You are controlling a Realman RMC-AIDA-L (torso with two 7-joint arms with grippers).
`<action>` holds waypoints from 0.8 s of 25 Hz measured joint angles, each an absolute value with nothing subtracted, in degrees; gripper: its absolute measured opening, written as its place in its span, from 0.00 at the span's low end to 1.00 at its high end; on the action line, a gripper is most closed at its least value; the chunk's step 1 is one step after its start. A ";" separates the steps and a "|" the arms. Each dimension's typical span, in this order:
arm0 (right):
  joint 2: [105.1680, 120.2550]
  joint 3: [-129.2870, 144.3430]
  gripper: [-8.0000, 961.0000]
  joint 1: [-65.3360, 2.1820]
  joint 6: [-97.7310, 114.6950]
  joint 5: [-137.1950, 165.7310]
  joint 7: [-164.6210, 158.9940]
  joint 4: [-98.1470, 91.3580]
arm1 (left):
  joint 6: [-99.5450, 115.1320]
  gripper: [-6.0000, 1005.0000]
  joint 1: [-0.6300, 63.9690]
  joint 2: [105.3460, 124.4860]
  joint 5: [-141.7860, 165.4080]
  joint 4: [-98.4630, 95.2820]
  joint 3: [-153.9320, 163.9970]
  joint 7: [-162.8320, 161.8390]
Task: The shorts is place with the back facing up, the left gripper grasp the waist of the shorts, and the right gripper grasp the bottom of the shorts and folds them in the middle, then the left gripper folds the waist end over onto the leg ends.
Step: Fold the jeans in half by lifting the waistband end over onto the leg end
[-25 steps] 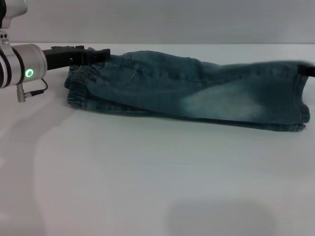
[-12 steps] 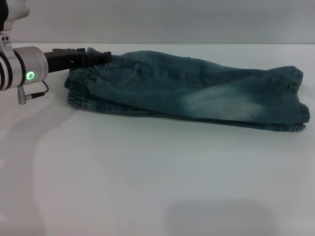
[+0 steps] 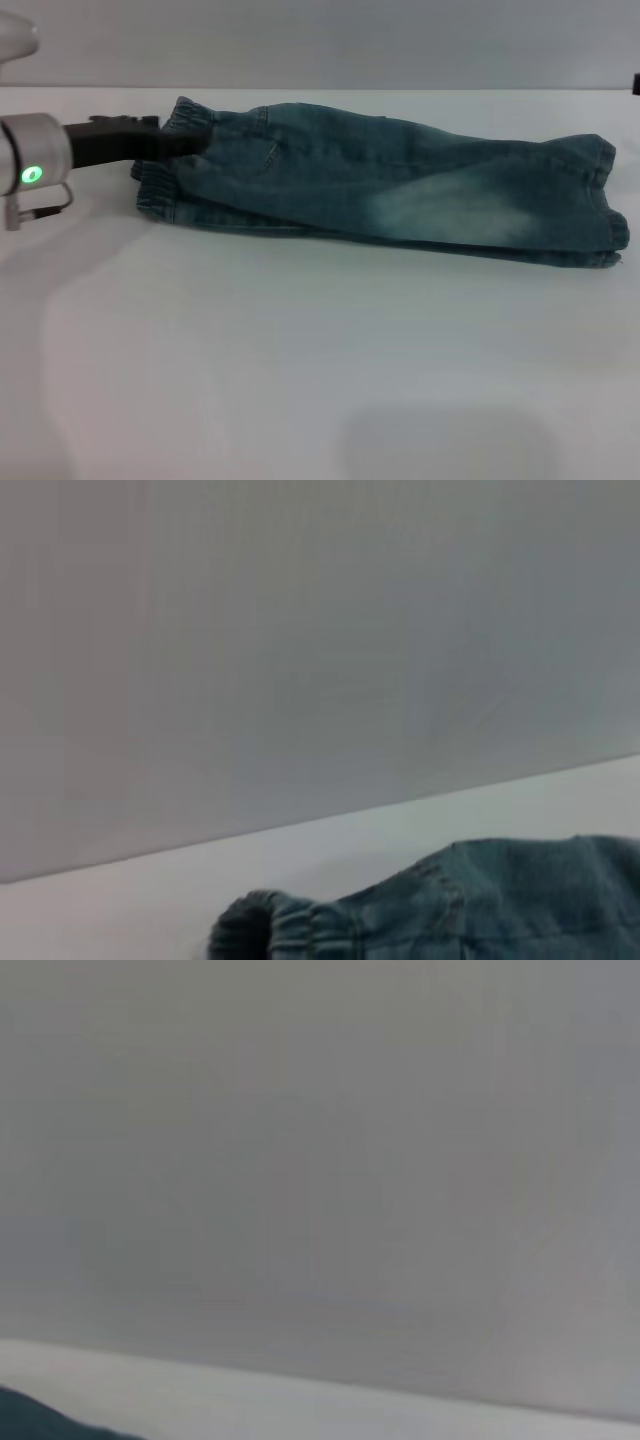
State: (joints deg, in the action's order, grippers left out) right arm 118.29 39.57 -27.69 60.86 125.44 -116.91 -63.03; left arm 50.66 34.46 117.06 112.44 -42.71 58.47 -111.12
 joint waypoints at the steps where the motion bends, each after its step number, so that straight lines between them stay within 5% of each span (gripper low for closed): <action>1: 118.29 39.44 0.54 -26.90 60.81 122.81 -114.54 -62.24 | 50.66 0.84 34.46 117.06 112.43 -42.71 58.47 -111.12; 8: 118.56 39.27 0.54 -24.08 60.57 112.69 -102.34 -56.99 | 51.57 0.84 31.19 114.53 112.60 -42.97 58.27 -109.54; 20: 118.69 39.56 0.54 -23.83 60.98 107.85 -96.78 -53.70 | 47.02 0.82 31.09 116.30 118.33 -42.37 58.27 -108.60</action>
State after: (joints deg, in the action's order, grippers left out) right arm 118.69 39.56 -23.83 60.98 107.85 -96.78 -53.70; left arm 47.02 31.09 116.30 118.33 -42.37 58.27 -108.60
